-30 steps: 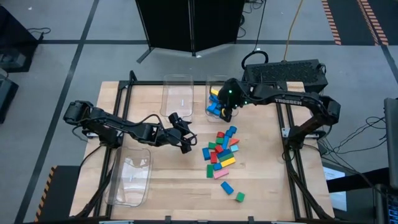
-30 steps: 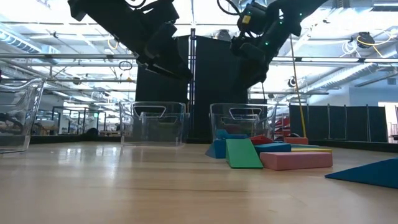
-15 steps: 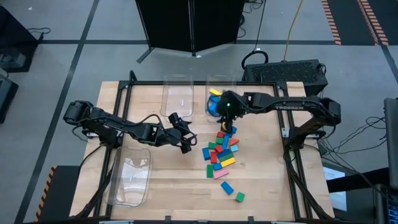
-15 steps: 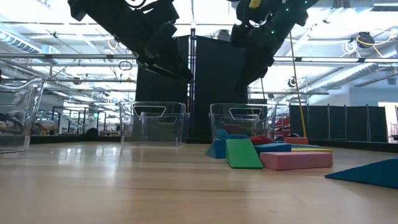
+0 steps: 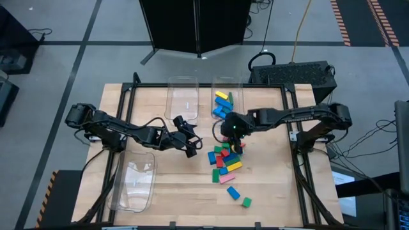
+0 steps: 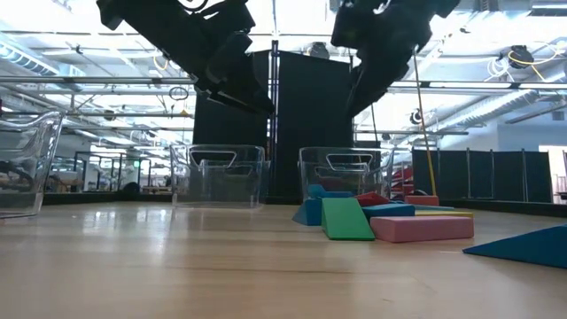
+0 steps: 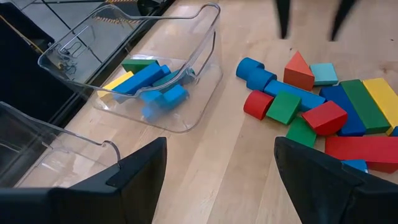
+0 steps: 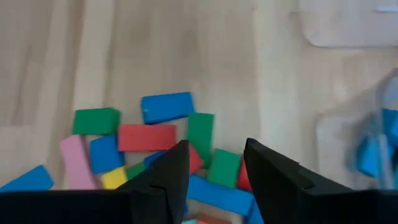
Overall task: Sort blocks by size
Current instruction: Put the yellow rectangular block into the top right transparent bin
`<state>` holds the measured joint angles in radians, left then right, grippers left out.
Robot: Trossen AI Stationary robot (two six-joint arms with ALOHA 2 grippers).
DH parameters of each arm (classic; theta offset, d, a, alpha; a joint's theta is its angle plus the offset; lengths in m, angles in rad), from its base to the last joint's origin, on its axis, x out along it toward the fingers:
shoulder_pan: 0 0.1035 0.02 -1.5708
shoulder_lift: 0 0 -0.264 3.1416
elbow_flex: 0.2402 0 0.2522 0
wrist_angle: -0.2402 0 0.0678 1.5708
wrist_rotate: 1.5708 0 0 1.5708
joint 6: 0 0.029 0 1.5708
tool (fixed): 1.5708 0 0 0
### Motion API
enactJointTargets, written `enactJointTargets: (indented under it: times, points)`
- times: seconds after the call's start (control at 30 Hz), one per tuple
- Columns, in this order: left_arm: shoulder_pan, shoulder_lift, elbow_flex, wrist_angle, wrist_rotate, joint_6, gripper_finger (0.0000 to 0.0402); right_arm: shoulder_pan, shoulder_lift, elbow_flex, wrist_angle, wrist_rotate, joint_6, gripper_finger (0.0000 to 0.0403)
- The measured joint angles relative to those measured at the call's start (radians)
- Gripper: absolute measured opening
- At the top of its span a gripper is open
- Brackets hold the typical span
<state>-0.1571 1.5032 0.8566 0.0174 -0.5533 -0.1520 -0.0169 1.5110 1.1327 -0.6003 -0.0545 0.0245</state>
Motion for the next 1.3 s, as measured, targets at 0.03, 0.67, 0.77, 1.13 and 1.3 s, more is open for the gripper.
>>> enactJointTargets:
  times: [0.03,0.67,0.77,1.13,1.3]
  points:
    - [0.0,0.0,0.0,0.0,0.0,0.0,0.0297,0.014,0.0,-0.006,0.002,0.0,0.005,0.0147]
    - [0.0,0.0,0.0,0.004,0.0,-0.025,0.0297,0.215,0.004,-0.273,0.121,-0.001,0.13,0.0147]
    - [0.0,0.0,0.0,0.004,0.0,-0.025,0.0297,0.246,0.004,-0.305,0.16,-0.003,0.138,0.0147]
    - [0.0,0.0,0.0,0.005,0.0,-0.026,0.0297,0.3,0.004,-0.384,0.3,0.0,0.147,0.0147]
    - [0.0,0.0,0.0,0.005,0.0,-0.027,0.0297,0.3,0.004,-0.407,0.298,0.002,0.15,0.0147]
